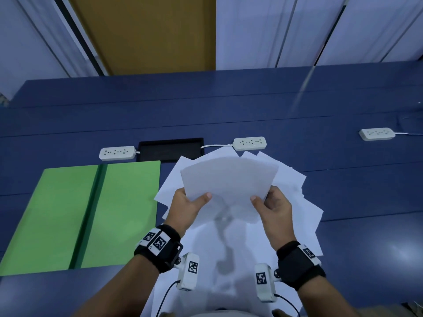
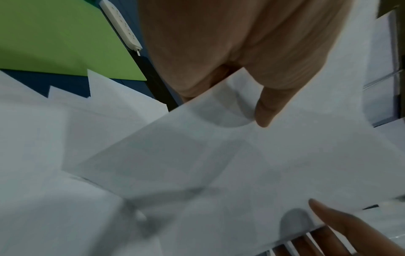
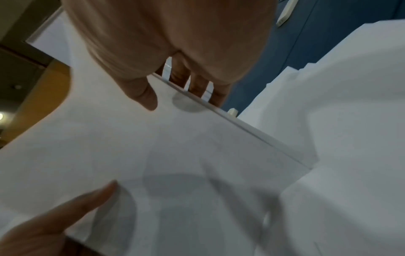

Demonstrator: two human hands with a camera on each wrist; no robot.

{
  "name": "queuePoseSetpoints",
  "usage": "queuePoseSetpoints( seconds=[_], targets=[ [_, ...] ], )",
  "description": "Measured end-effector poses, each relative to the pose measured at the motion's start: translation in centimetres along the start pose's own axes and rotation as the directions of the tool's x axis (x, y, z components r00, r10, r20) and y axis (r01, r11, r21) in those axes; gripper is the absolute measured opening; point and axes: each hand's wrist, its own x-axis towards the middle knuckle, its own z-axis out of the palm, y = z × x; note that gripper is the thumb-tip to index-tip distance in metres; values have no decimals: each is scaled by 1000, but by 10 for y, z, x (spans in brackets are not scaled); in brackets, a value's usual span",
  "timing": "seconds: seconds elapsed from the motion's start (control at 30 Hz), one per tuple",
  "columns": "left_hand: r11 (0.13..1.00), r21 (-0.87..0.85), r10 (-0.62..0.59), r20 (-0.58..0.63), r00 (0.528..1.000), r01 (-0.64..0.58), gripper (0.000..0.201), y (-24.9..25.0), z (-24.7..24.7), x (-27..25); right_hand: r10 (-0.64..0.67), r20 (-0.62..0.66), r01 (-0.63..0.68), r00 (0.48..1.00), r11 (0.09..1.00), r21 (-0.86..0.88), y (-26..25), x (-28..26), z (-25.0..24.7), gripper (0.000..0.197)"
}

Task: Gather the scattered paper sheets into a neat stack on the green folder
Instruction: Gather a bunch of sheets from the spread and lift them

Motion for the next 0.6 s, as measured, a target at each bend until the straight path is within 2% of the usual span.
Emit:
queuePoseSetpoints(
  seconds=[0.07,0.2,0.3,0.43,0.5,0.6],
  targets=[
    [1000,-12,9,-10,1000,-9,14,1,5,-2,-31,-15,30,999,1000,-4,-5,-4,6,16],
    [988,-70,133,-28,991,-135,22,20,12,-7,-152,-66,156,986,986,65,-29,-7,11,28],
    [973,-97,212,26,977,-209,32,24,4,-5,-185,-54,190,981,975,117,-29,-2,-4,35],
    [993,-73,94,72,993,-89,43,7,-3,4,-52,-2,52,999,999,1,-7,9,-13,26],
    [999,-33,37,76,996,-35,38,0,2,5,-5,10,5,1000,999,-35,-5,10,-4,22],
    [999,-13,31,6,999,-31,28,-2,11,7,-16,1,16,1000,999,-50,-13,9,7,26]
  ],
)
